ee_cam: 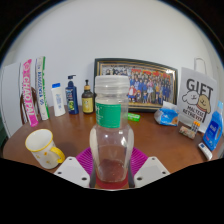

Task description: Pour water

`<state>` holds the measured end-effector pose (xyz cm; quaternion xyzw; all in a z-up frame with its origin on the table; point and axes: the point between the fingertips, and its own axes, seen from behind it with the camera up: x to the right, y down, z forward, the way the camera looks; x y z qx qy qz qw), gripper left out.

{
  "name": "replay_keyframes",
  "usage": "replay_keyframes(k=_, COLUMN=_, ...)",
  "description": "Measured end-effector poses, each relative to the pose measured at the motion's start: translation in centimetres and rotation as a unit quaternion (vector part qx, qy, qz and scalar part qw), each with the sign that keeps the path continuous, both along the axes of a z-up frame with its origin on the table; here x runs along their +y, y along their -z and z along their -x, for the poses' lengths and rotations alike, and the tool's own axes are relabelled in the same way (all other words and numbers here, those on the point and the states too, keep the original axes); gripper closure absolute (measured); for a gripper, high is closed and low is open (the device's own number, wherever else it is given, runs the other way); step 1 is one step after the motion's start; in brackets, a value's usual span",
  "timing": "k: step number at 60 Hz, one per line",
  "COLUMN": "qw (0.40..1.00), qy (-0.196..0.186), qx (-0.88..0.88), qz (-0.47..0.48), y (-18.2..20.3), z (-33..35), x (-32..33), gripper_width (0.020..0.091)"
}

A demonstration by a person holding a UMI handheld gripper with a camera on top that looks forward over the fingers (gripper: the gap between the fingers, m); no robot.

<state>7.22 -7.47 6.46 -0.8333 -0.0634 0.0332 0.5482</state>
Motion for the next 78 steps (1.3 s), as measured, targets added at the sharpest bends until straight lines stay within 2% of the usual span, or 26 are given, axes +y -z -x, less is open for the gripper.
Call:
replay_keyframes(k=4, qw=1.0, qy=0.003, qx=0.004, qz=0.013, y=1.8, z=-0.3, x=0.0, gripper_width=0.0642)
replay_keyframes(k=10, qw=1.0, qy=0.008, qx=0.01, qz=0.0, y=1.6, z=-0.5, x=-0.3, gripper_width=0.0622)
replay_keyframes(k=18, qw=1.0, qy=0.014, qx=0.014, qz=0.001, y=1.9, z=-0.6, x=-0.4, gripper_width=0.0537)
replay_keyframes(k=20, qw=1.0, qy=0.018, qx=0.016, qz=0.017, y=2.3, z=-0.7, x=-0.7, gripper_width=0.0477)
replay_keyframes(k=24, qw=0.999, qy=0.018, qx=0.022, qz=0.044, y=2.7, z=-0.6, x=-1.7, gripper_width=0.0264)
replay_keyframes(k=25, qw=0.998, qy=0.017, qx=0.023, qz=0.049, y=2.7, z=-0.5, x=-2.0, gripper_width=0.0234)
replay_keyframes(k=28, qw=0.998, qy=0.02, qx=0.023, qz=0.059, y=2.5, z=-0.7, x=-3.1, gripper_width=0.0264)
replay_keyframes(k=30, qw=0.997, qy=0.023, qx=0.021, qz=0.064, y=1.9, z=-0.7, x=-4.0, gripper_width=0.0244)
replay_keyframes(k=57, qw=0.993, qy=0.087, qx=-0.008, qz=0.086, y=-10.3, z=1.6, x=-22.2, gripper_width=0.0252)
replay_keyframes(k=69, qw=0.992, qy=0.101, qx=-0.014, qz=0.076, y=-12.5, z=3.0, x=-27.9, gripper_width=0.0252)
replay_keyframes(k=78, qw=0.992, qy=0.113, qx=-0.023, qz=0.058, y=-14.1, z=3.0, x=-29.5, gripper_width=0.0248)
